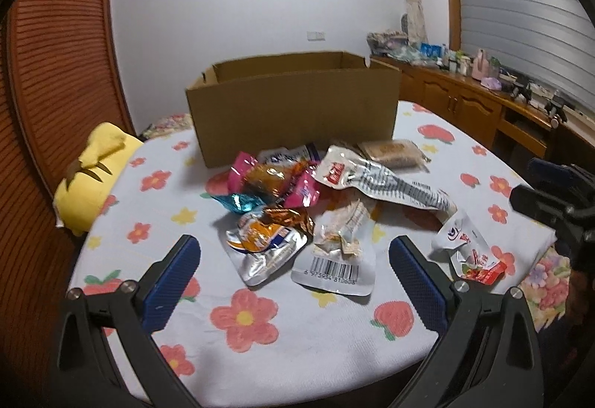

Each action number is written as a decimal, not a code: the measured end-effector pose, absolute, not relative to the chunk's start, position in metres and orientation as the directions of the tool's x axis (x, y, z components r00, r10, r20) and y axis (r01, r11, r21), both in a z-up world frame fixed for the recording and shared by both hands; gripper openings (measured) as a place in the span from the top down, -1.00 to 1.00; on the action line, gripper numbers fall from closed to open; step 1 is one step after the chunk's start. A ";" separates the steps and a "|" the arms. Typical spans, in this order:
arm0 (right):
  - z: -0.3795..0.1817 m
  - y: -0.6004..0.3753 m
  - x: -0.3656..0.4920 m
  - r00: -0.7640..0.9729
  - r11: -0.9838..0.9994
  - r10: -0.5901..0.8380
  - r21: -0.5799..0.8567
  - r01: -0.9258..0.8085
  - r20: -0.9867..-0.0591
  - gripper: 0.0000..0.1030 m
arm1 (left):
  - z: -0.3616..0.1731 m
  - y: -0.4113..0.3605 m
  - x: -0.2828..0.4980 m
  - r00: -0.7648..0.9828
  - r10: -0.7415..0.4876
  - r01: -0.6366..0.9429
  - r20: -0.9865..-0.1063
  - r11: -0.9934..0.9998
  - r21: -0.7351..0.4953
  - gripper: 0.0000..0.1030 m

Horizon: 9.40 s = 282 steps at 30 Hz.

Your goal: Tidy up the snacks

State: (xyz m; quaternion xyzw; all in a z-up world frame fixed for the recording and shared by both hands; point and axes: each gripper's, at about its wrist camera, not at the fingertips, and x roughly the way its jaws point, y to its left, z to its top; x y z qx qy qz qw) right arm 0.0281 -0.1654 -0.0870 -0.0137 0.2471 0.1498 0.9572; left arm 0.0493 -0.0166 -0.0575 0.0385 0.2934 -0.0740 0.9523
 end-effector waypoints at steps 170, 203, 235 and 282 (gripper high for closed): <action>-0.096 -0.157 0.064 0.685 0.881 0.337 -0.040 -0.471 -0.645 0.89 | -0.033 -0.023 0.096 0.679 -0.350 0.382 -0.645 0.919 -0.097 0.27; 0.016 -0.108 0.250 0.774 0.851 0.371 -0.147 -0.505 -0.513 0.89 | 0.062 0.003 0.273 0.759 -0.282 0.338 -0.586 0.941 -0.015 0.26; -0.023 -0.122 0.274 0.695 0.851 0.371 -0.074 -0.520 -0.616 0.66 | 0.014 -0.008 0.360 0.709 -0.205 0.284 -0.675 0.959 0.008 0.23; -0.129 -0.110 0.158 0.555 0.849 0.391 0.055 -0.525 -0.735 -0.14 | -0.052 0.029 0.156 0.683 -0.246 0.269 -0.688 0.960 -0.076 -0.27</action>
